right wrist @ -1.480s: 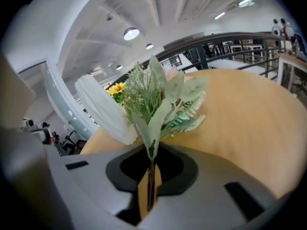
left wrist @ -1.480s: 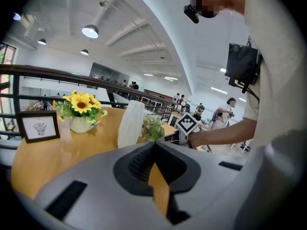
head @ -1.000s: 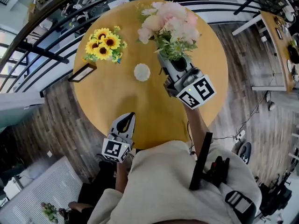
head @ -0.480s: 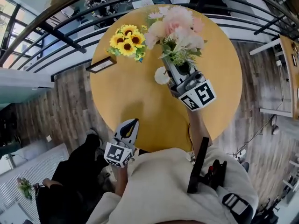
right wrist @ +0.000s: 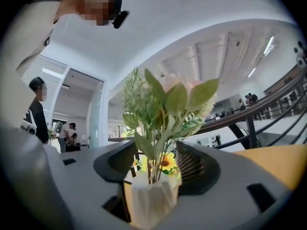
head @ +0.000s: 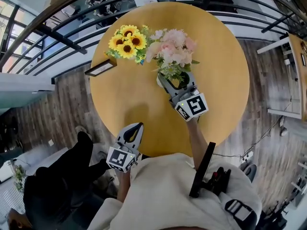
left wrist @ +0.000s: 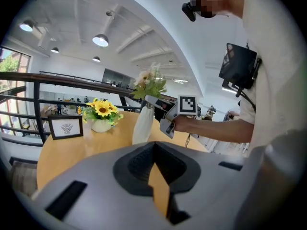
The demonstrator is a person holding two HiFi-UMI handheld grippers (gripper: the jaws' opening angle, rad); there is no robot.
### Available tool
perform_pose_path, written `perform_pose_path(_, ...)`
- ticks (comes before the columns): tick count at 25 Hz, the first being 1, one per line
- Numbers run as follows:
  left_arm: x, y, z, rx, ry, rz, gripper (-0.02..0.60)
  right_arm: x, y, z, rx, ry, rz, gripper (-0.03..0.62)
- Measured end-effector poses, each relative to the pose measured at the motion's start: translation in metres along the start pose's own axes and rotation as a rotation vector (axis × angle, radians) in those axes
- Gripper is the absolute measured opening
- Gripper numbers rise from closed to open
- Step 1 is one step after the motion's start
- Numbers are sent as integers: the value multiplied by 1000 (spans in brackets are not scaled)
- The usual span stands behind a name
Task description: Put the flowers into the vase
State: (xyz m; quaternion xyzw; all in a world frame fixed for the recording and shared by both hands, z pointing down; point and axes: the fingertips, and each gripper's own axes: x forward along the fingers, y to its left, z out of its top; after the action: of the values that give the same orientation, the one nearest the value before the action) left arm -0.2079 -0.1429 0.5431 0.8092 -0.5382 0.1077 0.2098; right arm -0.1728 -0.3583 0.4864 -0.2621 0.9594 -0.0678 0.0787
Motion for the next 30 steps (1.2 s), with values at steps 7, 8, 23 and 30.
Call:
perform_pose_path(7, 0, 1, -1, 2, 2, 1, 6, -12, 3, -41, 7, 110, -11, 330)
perform_pose_path(8, -1, 0, 0, 1, 2, 1, 6, -14, 3, -44, 5, 122, -12, 336)
perform_pose_path(23, 8, -23, 9, 44, -27, -43, 6, -61, 10, -70, 70, 218, -34, 334)
perform_pose_path(30, 6, -51, 10, 70, -58, -58, 6, -138, 16, -69, 107, 246, -40, 105)
